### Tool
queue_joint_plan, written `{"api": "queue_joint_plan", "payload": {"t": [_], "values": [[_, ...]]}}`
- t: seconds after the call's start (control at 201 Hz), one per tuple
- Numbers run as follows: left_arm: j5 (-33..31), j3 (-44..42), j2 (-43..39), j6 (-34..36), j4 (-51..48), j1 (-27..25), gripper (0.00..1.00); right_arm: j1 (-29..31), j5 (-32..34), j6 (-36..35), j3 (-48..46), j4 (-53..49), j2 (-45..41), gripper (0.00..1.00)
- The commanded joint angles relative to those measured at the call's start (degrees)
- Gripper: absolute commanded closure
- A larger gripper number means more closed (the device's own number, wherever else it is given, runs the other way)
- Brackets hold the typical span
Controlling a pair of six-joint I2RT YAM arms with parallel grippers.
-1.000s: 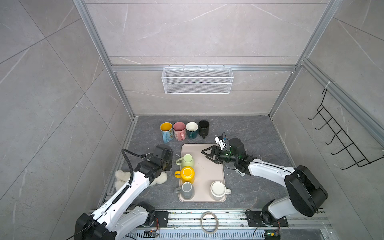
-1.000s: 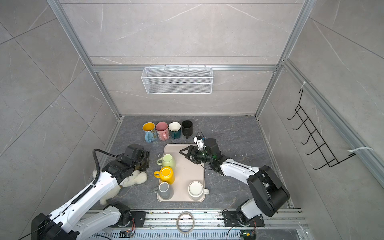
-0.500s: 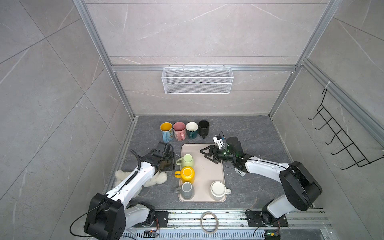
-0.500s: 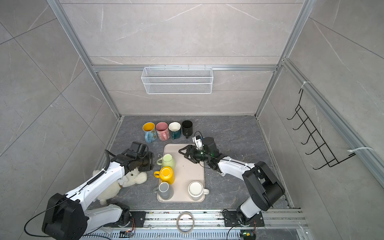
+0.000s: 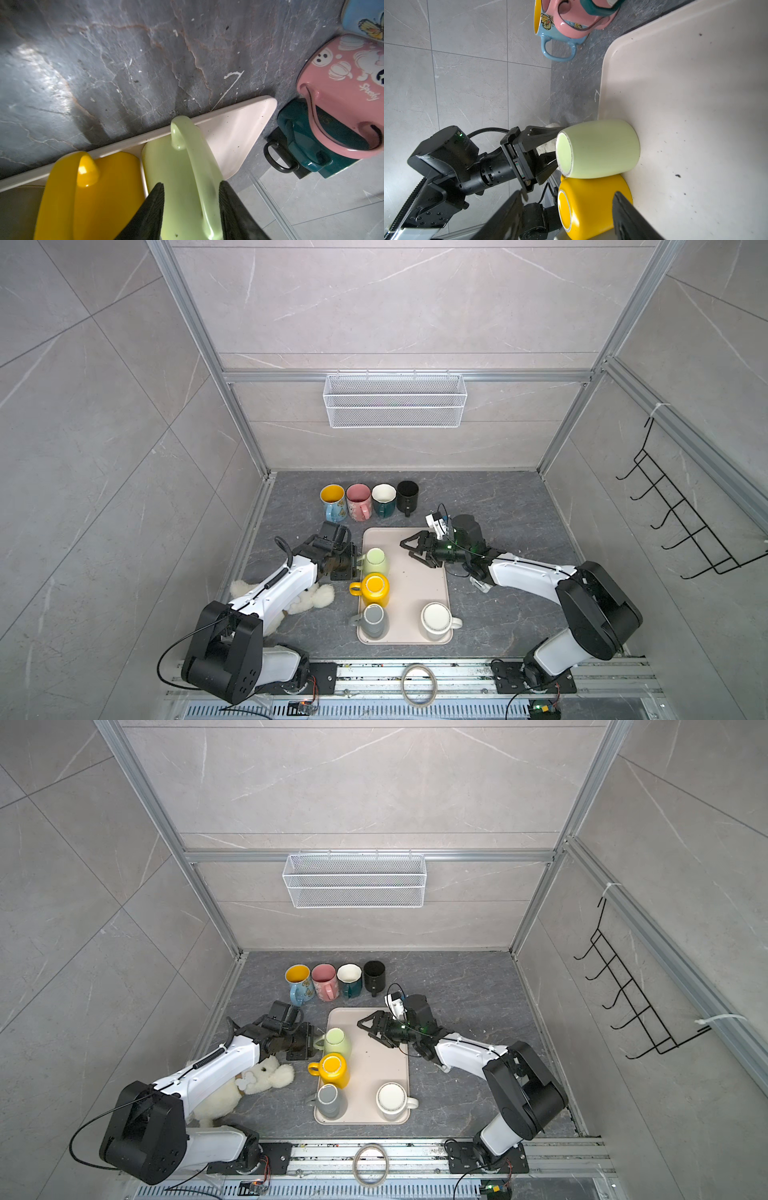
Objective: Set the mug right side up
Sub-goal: 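Move the left gripper to the light green mug's handle on the tray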
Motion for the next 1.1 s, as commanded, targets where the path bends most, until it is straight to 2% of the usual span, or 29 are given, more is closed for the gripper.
{"api": "queue_joint_plan", "payload": {"t": [0.0, 0.289, 0.463, 0.637, 1.09], "values": [[0.8, 1.0, 0.9, -1.5, 1.8, 0.5, 0.54, 0.4, -0.5, -1.6, 1.7, -0.5, 1.1, 0.31], [2.4, 0.7, 3.2, -1.5, 5.1, 0.8, 0.57, 0.3, -0.7, -1.7, 2.0, -0.7, 1.8, 0.31], [2.7, 0.5, 4.2, -1.3, 6.7, 0.9, 0.69, 0.3, -0.8, -1.7, 2.0, -0.8, 1.9, 0.31], [3.1, 0.2, 4.9, -1.1, 8.1, 1.1, 0.76, 0.3, -0.7, -1.6, 2.2, -1.0, 2.2, 0.31], [4.9, 0.0, 7.6, -0.8, 11.8, 1.2, 0.83, 0.4, -0.7, -1.9, 2.2, -1.8, 2.0, 0.31]]}}
